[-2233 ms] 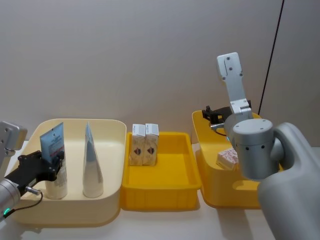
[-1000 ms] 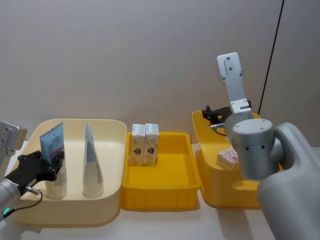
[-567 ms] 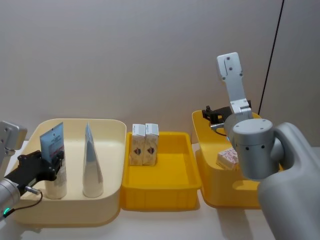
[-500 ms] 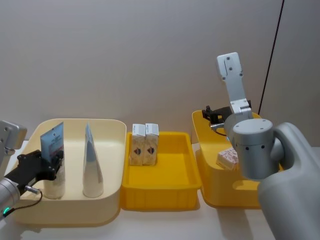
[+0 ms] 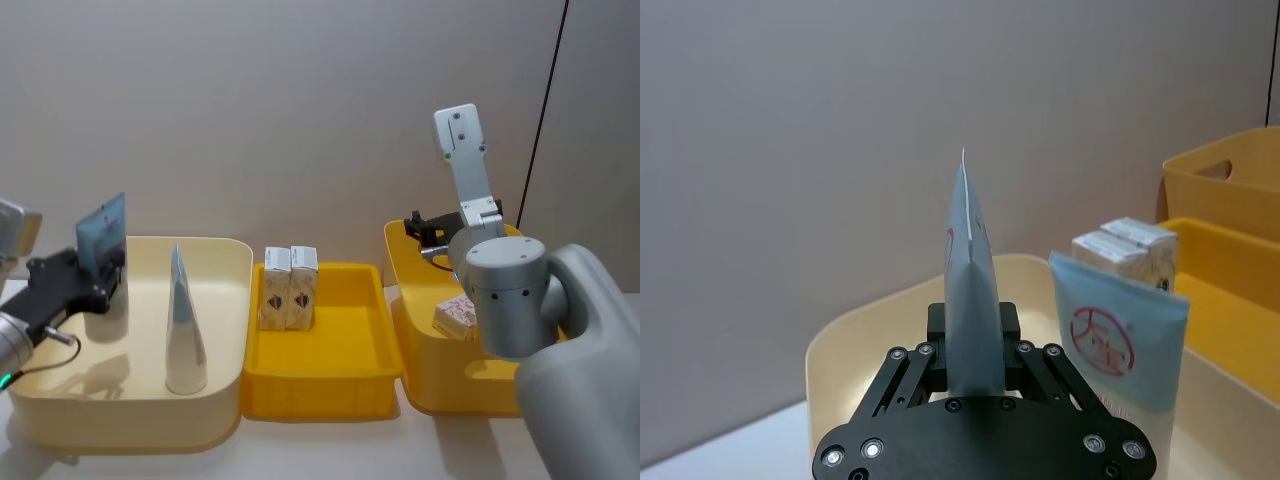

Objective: Bimanual collaborative sorting of washing and personal care products

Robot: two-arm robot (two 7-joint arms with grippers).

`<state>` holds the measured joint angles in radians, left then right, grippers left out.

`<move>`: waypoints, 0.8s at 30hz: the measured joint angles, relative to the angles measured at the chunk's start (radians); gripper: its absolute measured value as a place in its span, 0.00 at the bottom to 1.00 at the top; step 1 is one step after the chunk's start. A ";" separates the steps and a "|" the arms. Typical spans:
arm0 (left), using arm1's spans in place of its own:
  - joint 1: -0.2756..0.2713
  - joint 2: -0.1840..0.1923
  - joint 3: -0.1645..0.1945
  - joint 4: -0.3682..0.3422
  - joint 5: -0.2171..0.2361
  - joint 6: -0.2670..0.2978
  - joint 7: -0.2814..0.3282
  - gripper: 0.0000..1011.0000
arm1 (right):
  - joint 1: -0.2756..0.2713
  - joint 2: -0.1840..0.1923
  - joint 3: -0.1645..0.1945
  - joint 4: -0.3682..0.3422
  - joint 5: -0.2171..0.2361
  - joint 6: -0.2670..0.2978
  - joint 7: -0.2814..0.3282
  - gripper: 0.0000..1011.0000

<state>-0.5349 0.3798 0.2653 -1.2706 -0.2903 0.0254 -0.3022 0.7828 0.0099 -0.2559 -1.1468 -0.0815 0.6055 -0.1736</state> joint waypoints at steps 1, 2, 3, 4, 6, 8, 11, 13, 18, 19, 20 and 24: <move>-0.001 0.002 -0.001 -0.006 0.001 -0.002 0.000 0.27 | 0.000 0.000 0.000 0.000 0.000 0.000 0.000 0.99; -0.001 0.004 -0.004 -0.023 0.005 -0.007 0.001 0.27 | 0.000 0.000 0.000 0.000 0.000 0.000 0.000 0.99; -0.002 0.006 -0.007 -0.038 0.007 -0.012 0.001 0.27 | 0.000 0.000 0.000 0.000 0.000 0.000 0.000 0.99; -0.002 0.007 -0.008 -0.045 0.009 -0.015 0.001 0.27 | 0.000 0.000 0.000 0.000 0.000 0.000 0.000 0.99; -0.003 0.010 -0.012 -0.068 0.013 -0.024 0.001 0.27 | 0.000 0.000 0.000 0.000 0.000 0.000 0.000 0.99; -0.003 0.012 -0.015 -0.082 0.016 -0.030 0.001 0.27 | 0.000 0.000 0.000 0.000 0.000 0.000 0.000 0.99; -0.003 0.015 -0.023 -0.110 0.022 -0.050 0.002 0.27 | 0.000 0.000 0.000 0.000 0.000 0.000 0.000 0.99; -0.003 0.016 -0.027 -0.121 0.023 -0.059 0.002 0.27 | 0.000 0.000 0.000 0.000 0.000 0.000 0.000 0.99; -0.003 0.015 -0.042 -0.154 0.020 -0.106 -0.007 0.27 | 0.000 0.000 0.000 0.000 0.000 0.000 0.000 0.99; -0.004 0.014 -0.048 -0.163 0.014 -0.122 -0.013 0.27 | 0.000 0.000 0.000 0.000 0.000 0.000 0.000 0.99; -0.004 0.013 -0.050 -0.165 0.011 -0.129 -0.017 0.27 | 0.000 0.000 0.000 0.000 0.000 0.000 0.000 0.99; -0.011 0.010 -0.062 -0.179 -0.008 -0.158 -0.037 0.27 | 0.000 0.000 0.000 0.000 0.000 0.000 0.000 0.99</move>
<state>-0.5456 0.3898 0.2036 -1.4495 -0.2979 -0.1329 -0.3388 0.7828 0.0099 -0.2560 -1.1468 -0.0814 0.6054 -0.1733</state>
